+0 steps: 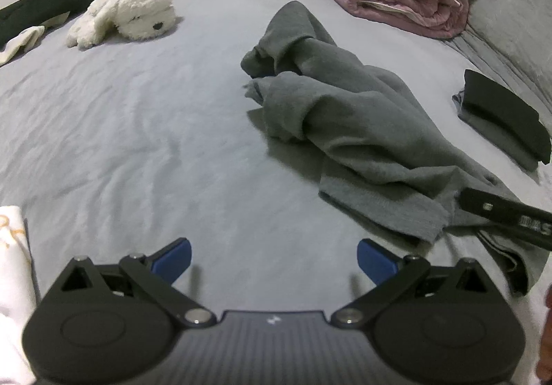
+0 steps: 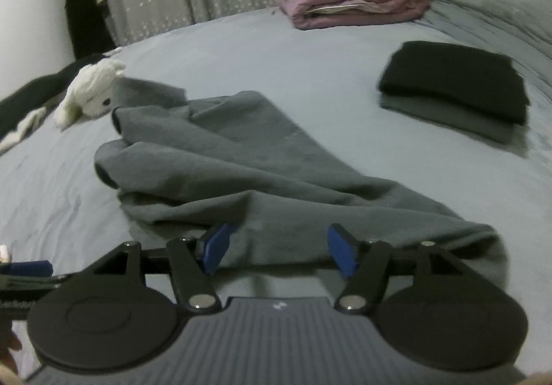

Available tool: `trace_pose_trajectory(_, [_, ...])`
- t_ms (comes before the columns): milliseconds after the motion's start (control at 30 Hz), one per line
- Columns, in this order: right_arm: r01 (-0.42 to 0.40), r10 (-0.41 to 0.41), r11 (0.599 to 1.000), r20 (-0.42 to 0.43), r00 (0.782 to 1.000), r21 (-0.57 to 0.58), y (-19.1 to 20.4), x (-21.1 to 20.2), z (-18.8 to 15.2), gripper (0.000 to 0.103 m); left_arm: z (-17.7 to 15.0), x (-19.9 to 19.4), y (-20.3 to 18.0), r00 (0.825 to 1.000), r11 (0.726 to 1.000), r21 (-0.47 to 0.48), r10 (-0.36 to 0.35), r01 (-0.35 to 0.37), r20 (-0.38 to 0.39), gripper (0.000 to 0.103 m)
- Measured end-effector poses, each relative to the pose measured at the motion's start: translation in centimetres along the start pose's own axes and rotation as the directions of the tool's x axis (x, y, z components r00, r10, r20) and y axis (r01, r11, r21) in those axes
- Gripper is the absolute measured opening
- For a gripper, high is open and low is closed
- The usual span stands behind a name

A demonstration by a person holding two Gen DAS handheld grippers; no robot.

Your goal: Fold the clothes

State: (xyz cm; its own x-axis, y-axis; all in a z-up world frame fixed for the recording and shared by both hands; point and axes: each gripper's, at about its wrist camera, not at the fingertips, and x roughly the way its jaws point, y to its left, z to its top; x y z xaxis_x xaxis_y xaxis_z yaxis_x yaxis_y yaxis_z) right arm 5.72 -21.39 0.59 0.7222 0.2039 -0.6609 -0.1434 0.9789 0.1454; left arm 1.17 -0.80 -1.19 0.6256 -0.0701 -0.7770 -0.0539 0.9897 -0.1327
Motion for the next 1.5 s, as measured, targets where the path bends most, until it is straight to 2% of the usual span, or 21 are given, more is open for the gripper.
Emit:
trace_pose_trajectory(233, [-0.004, 0.003, 1.000, -0.030, 1.000, -0.026, 2.5, 1.9, -0.3, 0.068, 0.1, 0.1, 1.3, 1.000, 0.999, -0.030, -0.013, 0.012, -0.027, 0.102])
trace_pose_trajectory(433, [0.025, -0.028, 0.997, -0.051, 0.998, -0.067, 3.9, 3.4, -0.9, 0.068, 0.3, -0.4, 2.4, 1.000, 0.998, -0.057, -0.021, 0.019, -0.020, 0.102])
trace_pose_trajectory(633, [0.062, -0.066, 0.993, -0.033, 0.997, -0.101, 4.1, 3.7, -1.1, 0.023, 0.4, -0.7, 3.3, 1.000, 0.997, -0.076, -0.012, 0.011, -0.015, 0.102])
trace_pose_trajectory(733, [0.055, -0.057, 0.995, -0.022, 0.998, -0.079, 3.9, 3.3, -0.8, 0.013, 0.5, -0.9, 3.5, 1.000, 0.997, -0.077, -0.013, 0.012, -0.008, 0.102])
trace_pose_trajectory(867, [0.007, -0.008, 0.996, -0.012, 1.000, -0.087, 4.4, 2.2, -0.5, 0.009, 0.6, -1.2, 3.7, 1.000, 0.996, -0.085, -0.009, 0.009, 0.005, 0.102])
trace_pose_trajectory(1033, [-0.107, 0.105, 0.991, -0.032, 0.994, -0.076, 4.8, 0.6, -0.4, 0.008, 0.9, -1.4, 3.9, 1.000, 0.994, -0.113, -0.013, 0.014, 0.013, 0.102])
trace_pose_trajectory(1267, [-0.267, 0.261, 0.962, -0.093, 0.961, -0.050, 4.9, -1.7, -1.2, 0.007, 0.8, -1.7, 3.3, 1.000, 0.996, -0.089, -0.009, 0.012, 0.029, 0.102])
trace_pose_trajectory(1333, [-0.290, 0.283, 0.955, -0.099, 0.954, -0.065, 5.1, -2.5, -1.5, 0.006, 0.8, -1.8, 3.4, 0.999, 0.996, -0.089, -0.021, 0.024, 0.034, 0.102])
trace_pose_trajectory(1367, [-0.301, 0.293, 0.951, -0.102, 0.951, -0.071, 5.1, -2.9, -1.6, 0.001, 0.8, -1.9, 3.5, 0.999, 0.996, -0.090, -0.024, 0.027, 0.037, 0.102])
trace_pose_trajectory(1500, [-0.347, 0.340, 0.936, -0.112, 0.934, -0.059, 4.6, -4.1, -2.1, 0.001, 0.9, -1.8, 3.7, 0.999, 0.994, -0.106, -0.021, 0.025, 0.042, 0.102])
